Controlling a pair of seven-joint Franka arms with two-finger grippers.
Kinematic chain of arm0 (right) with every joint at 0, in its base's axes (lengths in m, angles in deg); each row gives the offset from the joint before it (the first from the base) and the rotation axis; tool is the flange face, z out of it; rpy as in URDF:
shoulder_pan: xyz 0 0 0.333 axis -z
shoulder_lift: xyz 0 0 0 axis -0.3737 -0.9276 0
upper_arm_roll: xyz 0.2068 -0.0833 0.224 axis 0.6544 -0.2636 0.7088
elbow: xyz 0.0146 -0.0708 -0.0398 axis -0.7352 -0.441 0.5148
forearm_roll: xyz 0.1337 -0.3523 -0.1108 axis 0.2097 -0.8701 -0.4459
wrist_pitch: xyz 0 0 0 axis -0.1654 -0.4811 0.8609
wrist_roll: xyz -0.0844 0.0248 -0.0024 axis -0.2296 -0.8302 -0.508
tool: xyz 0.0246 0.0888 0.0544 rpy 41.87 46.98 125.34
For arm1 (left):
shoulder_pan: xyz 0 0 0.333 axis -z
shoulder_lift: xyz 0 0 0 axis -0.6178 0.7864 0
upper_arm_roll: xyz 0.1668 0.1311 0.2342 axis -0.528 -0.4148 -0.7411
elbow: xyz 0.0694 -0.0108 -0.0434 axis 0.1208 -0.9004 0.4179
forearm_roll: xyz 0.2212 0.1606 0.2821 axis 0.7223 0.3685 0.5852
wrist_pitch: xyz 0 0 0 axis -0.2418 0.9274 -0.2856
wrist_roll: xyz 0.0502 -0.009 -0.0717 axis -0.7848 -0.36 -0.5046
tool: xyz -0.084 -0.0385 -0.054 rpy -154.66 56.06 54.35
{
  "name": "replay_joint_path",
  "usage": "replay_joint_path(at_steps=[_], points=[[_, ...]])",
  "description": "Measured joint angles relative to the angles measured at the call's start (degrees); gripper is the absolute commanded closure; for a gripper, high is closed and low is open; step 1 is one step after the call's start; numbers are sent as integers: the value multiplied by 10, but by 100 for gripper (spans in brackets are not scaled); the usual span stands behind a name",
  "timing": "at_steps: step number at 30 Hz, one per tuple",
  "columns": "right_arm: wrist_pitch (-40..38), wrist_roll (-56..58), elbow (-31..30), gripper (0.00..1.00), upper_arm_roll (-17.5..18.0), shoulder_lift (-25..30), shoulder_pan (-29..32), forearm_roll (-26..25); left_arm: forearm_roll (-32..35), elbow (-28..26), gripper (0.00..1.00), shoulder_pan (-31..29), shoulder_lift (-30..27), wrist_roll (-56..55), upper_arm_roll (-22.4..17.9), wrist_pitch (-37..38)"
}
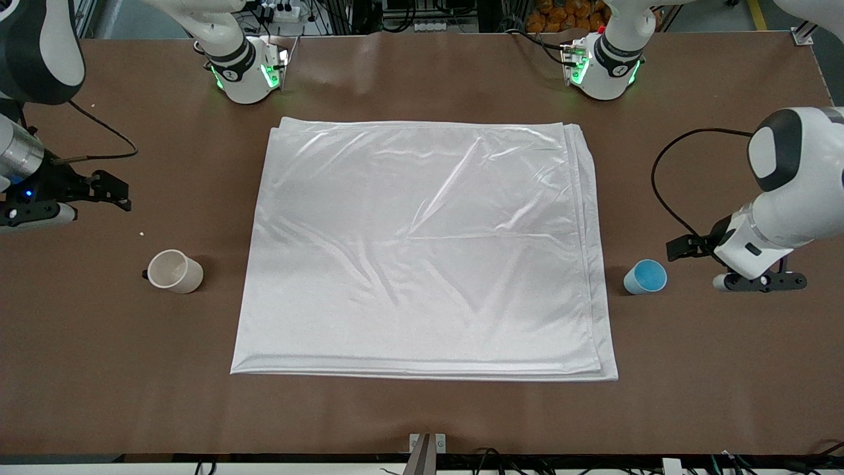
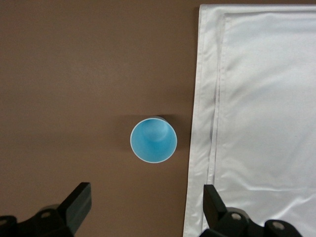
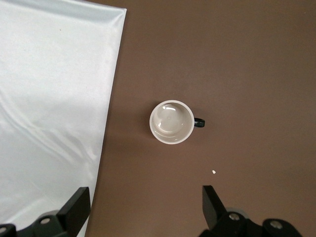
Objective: Place blue cup into white mug on cloth
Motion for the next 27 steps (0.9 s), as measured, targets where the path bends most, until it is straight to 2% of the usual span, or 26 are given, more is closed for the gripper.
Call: replay_joint_path(at_steps=[9, 15, 27], points=[[31, 118, -10, 0, -1, -40, 22, 0, 39, -67, 0, -18, 39, 0, -1, -115], [70, 228, -11, 0, -2, -76, 43, 0, 40, -70, 0, -45, 67, 7, -1, -130], [131, 433, -9, 0, -4, -141, 68, 0, 40, -69, 0, -39, 88, 7, 5, -138]])
